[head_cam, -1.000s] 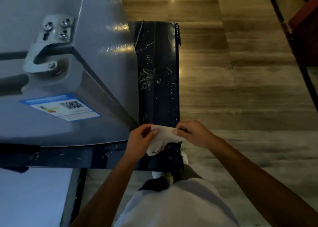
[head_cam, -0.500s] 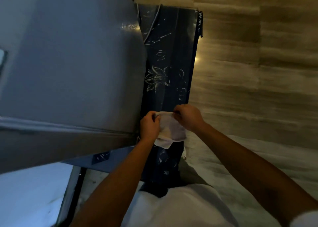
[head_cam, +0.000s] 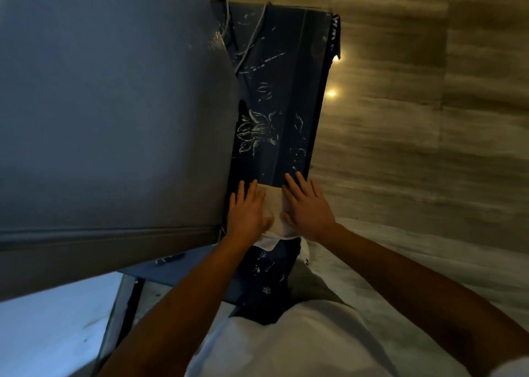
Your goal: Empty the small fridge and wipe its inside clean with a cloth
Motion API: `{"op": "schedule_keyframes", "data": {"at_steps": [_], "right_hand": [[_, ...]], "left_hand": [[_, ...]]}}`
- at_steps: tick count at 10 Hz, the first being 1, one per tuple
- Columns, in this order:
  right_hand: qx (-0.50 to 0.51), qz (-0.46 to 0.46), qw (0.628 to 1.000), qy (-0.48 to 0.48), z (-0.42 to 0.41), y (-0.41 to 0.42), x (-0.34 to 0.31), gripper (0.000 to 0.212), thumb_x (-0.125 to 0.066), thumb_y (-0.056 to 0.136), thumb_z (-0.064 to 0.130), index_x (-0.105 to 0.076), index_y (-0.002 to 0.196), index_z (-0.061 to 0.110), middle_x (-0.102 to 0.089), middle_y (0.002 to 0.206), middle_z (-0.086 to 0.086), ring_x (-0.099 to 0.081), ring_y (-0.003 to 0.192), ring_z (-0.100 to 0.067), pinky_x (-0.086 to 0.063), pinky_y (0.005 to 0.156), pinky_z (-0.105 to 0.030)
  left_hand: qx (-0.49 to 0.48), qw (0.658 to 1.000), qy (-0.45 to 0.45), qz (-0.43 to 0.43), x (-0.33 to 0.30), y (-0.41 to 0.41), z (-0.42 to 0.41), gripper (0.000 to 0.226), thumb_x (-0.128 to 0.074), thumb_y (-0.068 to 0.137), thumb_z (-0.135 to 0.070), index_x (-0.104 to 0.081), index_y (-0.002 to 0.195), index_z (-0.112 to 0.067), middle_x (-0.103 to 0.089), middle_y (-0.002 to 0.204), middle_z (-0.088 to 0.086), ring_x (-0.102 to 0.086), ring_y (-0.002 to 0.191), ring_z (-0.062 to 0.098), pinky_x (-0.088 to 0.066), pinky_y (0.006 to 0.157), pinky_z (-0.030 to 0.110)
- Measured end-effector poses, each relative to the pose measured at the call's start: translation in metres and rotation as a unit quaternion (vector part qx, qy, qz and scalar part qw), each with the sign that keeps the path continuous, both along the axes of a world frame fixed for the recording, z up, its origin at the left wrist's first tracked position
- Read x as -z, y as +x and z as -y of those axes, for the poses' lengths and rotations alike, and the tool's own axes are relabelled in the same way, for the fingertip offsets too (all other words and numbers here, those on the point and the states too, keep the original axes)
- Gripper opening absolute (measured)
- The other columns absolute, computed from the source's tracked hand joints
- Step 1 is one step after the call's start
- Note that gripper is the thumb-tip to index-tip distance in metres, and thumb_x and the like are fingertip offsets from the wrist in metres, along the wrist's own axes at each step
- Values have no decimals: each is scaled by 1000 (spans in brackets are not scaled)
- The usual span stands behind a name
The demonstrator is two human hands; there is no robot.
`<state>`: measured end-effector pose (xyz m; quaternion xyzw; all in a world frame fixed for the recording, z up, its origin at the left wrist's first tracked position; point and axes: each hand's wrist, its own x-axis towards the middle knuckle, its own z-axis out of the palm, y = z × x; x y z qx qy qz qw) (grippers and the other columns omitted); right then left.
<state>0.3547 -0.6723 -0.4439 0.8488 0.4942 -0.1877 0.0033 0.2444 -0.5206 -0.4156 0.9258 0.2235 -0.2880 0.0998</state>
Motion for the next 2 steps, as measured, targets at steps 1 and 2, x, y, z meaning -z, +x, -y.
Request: {"op": "schedule_keyframes", "data": {"at_steps": [1, 2], "right_hand": [[-7, -3, 1000, -15, -2, -1, -6, 76, -48, 95, 54, -31, 155, 10, -14, 167, -11, -9, 155, -35, -17, 121, -59], [11, -19, 999, -28, -5, -1, -11, 74, -43, 99, 52, -20, 158, 14, -4, 169, -11, -2, 156, -33, -11, 123, -56]], "left_hand": [[4, 1000, 16, 2, -4, -1, 3, 90, -57, 92, -56, -9, 160, -21, 2, 171, 5, 3, 157, 37, -15, 127, 54], [9, 999, 31, 24, -7, -5, 6, 84, -57, 93, -55, -18, 158, -20, -5, 170, 6, -3, 157, 37, -18, 126, 53]]}}
